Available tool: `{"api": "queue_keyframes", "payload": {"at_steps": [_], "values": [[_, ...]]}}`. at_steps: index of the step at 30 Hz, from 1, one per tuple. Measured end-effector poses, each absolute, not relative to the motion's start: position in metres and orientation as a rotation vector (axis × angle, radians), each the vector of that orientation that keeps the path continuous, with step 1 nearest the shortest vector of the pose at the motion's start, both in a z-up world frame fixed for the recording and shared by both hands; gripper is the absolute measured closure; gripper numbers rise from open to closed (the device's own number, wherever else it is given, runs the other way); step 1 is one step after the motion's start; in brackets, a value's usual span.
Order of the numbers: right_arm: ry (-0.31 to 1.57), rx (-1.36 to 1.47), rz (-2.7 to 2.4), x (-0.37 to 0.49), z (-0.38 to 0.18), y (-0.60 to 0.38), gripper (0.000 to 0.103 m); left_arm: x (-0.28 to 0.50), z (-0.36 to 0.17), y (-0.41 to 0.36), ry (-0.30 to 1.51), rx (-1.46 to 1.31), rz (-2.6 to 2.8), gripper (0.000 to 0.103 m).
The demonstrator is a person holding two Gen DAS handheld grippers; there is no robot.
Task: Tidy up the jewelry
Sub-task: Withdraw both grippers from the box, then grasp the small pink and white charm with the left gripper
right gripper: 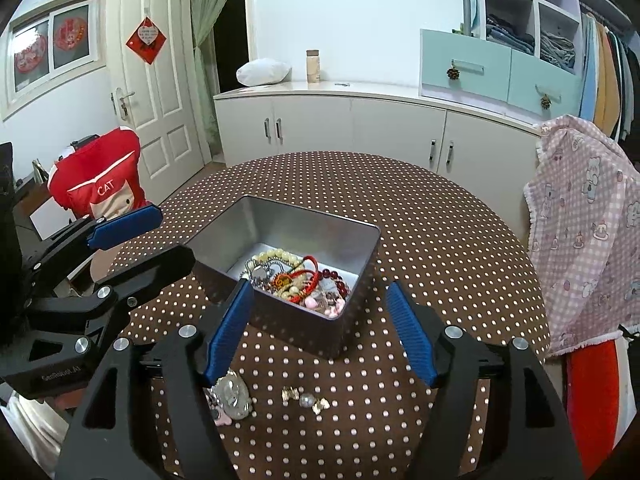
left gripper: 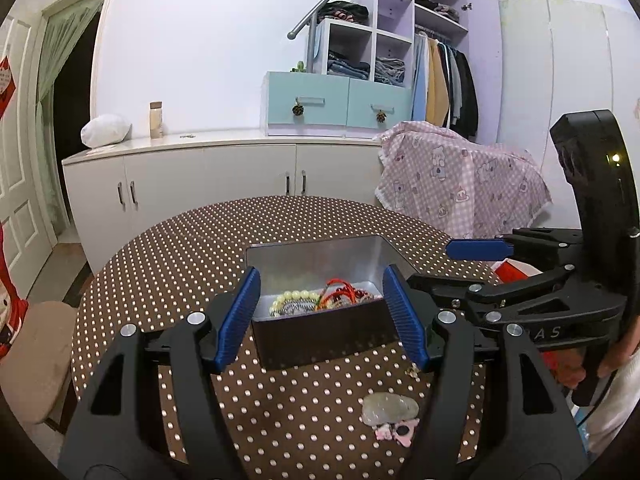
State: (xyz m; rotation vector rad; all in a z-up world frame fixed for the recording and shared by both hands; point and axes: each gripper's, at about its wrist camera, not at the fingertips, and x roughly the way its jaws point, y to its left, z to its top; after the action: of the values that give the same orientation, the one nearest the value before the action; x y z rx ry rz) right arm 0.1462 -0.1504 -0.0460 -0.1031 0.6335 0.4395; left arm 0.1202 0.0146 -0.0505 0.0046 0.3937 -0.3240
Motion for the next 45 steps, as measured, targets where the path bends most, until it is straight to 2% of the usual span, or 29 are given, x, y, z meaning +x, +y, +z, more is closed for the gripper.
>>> {"api": "queue_keyframes", "payload": {"at_steps": [8, 24, 37, 38, 42, 45], "values": [[0.649, -0.099, 0.427, 0.127, -0.054, -0.158, 0.036, 0.099, -0.066, 0.012, 0.415, 0.026, -0.336, 0.032], [0.683, -0.112, 0.424, 0.086, -0.079, -0.162, 0.031, 0.075, -0.113, -0.001, 0.572, 0.05, -0.373, 0.032], [0.757, -0.095, 0.412, 0.082, -0.107, -0.17, 0.031, 0.07, -0.127, -0.015, 0.601, 0.08, -0.43, 0.032], [0.761, -0.094, 0.412, 0.082, -0.107, -0.17, 0.031, 0.07, -0.127, -0.016, 0.601, 0.083, -0.43, 0.035], [0.774, -0.09, 0.412, 0.082, -0.112, -0.171, 0.031, 0.073, -0.131, -0.022, 0.611, 0.113, -0.411, 0.06], [0.782, -0.09, 0.408, 0.082, -0.115, -0.171, 0.031, 0.076, -0.131, -0.022, 0.604, 0.118, -0.407, 0.07]]}}
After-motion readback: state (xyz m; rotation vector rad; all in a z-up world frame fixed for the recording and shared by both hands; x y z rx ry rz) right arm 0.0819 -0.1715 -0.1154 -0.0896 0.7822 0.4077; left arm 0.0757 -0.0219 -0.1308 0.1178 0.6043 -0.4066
